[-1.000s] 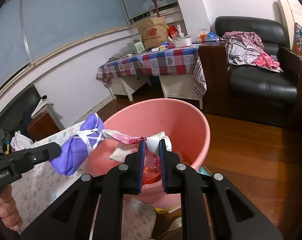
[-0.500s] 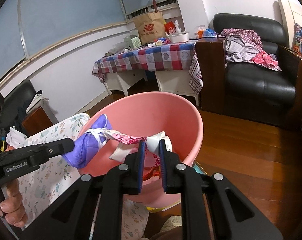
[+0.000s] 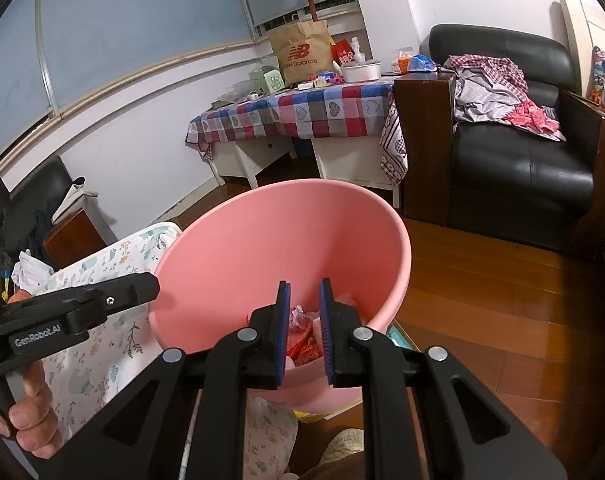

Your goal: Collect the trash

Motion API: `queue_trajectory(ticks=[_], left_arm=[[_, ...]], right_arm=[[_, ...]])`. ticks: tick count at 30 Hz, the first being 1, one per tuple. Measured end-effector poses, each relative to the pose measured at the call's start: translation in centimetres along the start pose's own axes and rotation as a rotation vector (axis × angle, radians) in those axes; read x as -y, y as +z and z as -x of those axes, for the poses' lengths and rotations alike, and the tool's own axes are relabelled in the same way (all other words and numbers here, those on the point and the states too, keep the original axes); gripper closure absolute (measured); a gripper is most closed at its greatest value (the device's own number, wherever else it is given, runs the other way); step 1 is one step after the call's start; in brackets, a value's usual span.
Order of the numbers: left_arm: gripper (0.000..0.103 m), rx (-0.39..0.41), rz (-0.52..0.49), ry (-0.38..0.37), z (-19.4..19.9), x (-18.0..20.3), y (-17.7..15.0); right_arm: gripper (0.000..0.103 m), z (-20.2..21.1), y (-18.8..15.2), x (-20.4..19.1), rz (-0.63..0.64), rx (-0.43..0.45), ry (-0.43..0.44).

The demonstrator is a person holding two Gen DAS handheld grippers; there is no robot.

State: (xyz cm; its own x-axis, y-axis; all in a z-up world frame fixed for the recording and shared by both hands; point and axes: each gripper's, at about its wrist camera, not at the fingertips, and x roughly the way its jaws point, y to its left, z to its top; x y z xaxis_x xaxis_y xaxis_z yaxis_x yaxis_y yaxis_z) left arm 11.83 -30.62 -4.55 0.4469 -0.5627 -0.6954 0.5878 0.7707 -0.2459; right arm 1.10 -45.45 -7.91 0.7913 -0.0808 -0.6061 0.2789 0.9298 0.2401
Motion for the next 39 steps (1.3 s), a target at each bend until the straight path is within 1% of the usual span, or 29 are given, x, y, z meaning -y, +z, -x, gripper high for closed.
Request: queue_trajectory(ticks=[2,6,7,8,10,13,18,20,21,22,23,30,34,36,38,39], left_arm=[[0.061,0.005,0.006,0.005,0.3,0.0,0.0],[0.054,0.015,0.016,0.017,1.0,0.0,0.0],[0.051,0.018,0.016,0.023,1.2,0.1,-0.1],[0.051,0.021,0.016,0.025,1.4,0.1,-0.1],[0.05,0.028,0.014,0.031,1.9,0.2,-0.2],[0.046,0.038,0.01,0.038,2.6,0.5,-0.3],[0.044,0.047,0.007,0.047,3.7,0.9,-0.5],[0.043,0.046,0.007,0.061,3.9,1.0,-0.6],[0.043,0.047,0.007,0.067,4.1,1.0,-0.6],[0.043,0.05,0.007,0.072,4.4,1.0,-0.7],[0.043,0.054,0.007,0.078,4.6,1.0,-0.7],[0.044,0.089,0.001,0.138,6.3,1.2,-1.0],[0.044,0.101,0.007,0.156,7.2,1.1,-1.3],[0.044,0.107,0.012,0.164,7.7,1.0,-1.5],[0.044,0.112,0.014,0.177,8.1,1.0,-1.6],[0.044,0.112,0.014,0.185,8.2,0.9,-1.6]], right_arm=[[0.088,0.0,-0.1,-0.1,0.002,-0.01,0.002],[0.087,0.3,-0.3,-0.5,0.008,-0.016,0.006],[0.082,0.4,-0.4,-0.6,0.01,-0.018,0.007],[0.072,0.6,-0.4,-0.7,0.011,-0.018,0.009],[0.065,1.0,-0.4,-0.8,0.012,-0.009,0.02],[0.063,1.7,-0.5,-1.2,0.024,-0.003,0.025],[0.063,2.6,-0.5,-1.8,0.04,-0.002,0.026],[0.062,2.9,-0.6,-1.9,0.042,-0.002,0.027],[0.06,3.0,-0.6,-1.9,0.042,-0.002,0.028],[0.055,2.9,-0.6,-1.9,0.042,-0.001,0.029],[0.053,3.2,-0.6,-2.0,0.042,0.004,0.032],[0.052,4.7,-0.8,-3.1,0.062,0.016,0.039],[0.051,5.5,-1.2,-4.3,0.095,0.021,0.044],[0.05,6.0,-1.2,-4.9,0.117,0.025,0.036],[0.045,6.5,-1.3,-5.3,0.131,0.036,0.031],[0.045,6.6,-1.3,-5.5,0.133,0.04,0.03]])
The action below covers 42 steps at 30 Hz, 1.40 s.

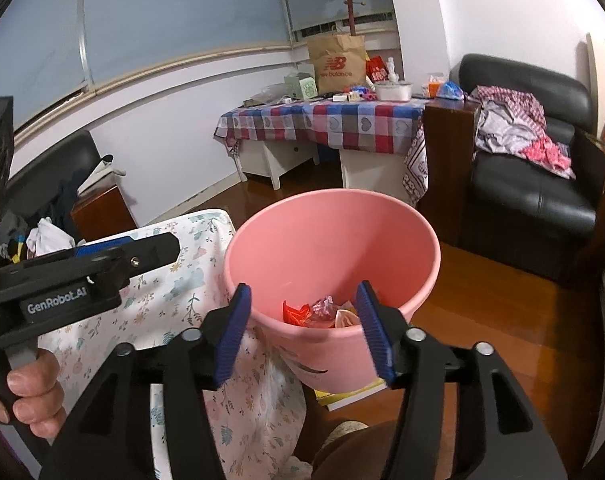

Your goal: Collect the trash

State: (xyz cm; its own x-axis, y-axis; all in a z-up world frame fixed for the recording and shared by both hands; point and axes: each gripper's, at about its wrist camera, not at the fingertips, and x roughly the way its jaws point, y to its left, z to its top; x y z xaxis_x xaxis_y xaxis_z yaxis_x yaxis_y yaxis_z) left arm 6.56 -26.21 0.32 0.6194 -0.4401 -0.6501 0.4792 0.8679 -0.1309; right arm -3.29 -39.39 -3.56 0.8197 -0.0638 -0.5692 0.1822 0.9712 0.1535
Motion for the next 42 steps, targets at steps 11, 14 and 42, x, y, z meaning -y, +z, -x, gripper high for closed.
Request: queue_trajectory(ticks=[11,14,42], left_arm=[[0.046,0.022,0.013,0.027,2.2,-0.8,-0.9],[0.046,0.027,0.019,0.029,2.7,-1.0,-1.3],[0.049,0.039,0.051,0.001,5.2,-2.5,-4.8]], right_arm=[[0.045,1.3,0.0,-1.3,0.0,0.008,-0.001],[0.045,1.9,-0.2,-1.7,0.005,0.018,-0.005],[0.044,4.5,-1.5,-3.6,0.002,0.008,-0.029]])
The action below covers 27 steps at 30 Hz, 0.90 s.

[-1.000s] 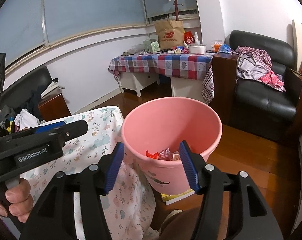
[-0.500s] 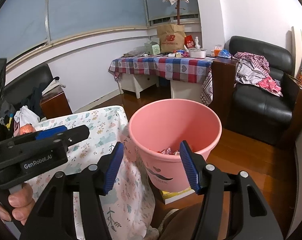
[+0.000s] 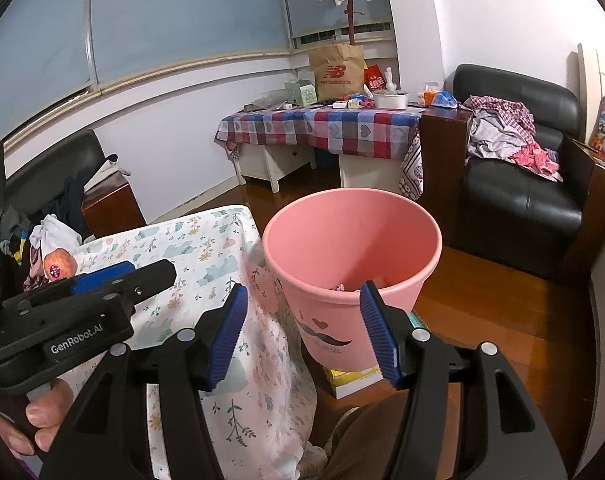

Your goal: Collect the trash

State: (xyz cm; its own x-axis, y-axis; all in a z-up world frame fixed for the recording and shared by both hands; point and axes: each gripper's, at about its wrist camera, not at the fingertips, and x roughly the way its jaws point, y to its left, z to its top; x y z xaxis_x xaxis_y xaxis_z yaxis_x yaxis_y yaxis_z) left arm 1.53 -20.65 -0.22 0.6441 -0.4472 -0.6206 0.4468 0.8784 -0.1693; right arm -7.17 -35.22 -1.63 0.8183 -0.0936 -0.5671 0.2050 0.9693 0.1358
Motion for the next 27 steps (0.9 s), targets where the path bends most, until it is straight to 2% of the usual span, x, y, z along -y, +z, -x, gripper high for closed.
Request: queue_trajectory(ticks=[27], left_arm=[[0.049,-0.01,0.012,-0.002,1.1,-1.1,-1.2]], right_arm=[[0.044,0.4,-0.1,-1.3,0.027,0.003,0.003]])
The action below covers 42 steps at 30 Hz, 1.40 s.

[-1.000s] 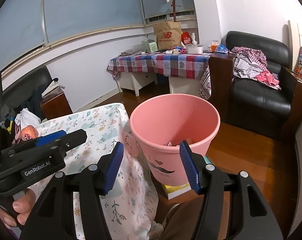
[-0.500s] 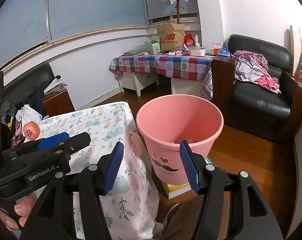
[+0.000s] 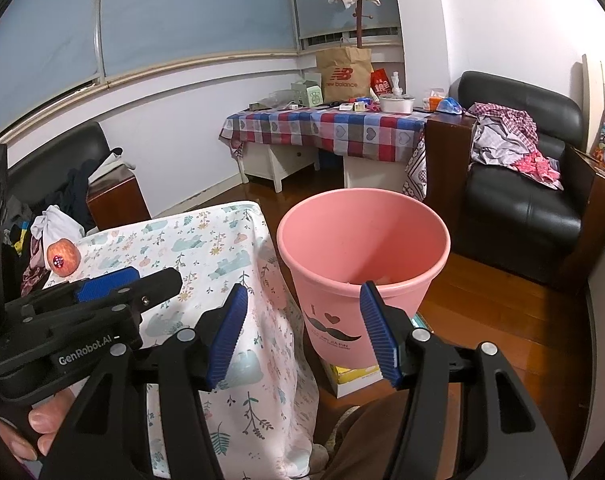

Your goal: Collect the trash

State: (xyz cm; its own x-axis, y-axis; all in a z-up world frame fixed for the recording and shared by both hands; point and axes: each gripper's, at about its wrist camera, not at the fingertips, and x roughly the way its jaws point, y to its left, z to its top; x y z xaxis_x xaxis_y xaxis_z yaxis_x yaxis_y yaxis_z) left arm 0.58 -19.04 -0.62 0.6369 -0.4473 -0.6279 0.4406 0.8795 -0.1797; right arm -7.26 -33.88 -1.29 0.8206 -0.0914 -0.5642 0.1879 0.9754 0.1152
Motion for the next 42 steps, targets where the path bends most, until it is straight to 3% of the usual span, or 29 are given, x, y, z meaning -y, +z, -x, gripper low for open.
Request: queue_trajectory(ticks=[42], left_arm=[[0.05,-0.028,-0.003,-0.005,-0.9,-0.2,-1.2]], right_arm=[[0.044,-1.0,-1.0,0.1,-0.001,-0.02,-0.001]])
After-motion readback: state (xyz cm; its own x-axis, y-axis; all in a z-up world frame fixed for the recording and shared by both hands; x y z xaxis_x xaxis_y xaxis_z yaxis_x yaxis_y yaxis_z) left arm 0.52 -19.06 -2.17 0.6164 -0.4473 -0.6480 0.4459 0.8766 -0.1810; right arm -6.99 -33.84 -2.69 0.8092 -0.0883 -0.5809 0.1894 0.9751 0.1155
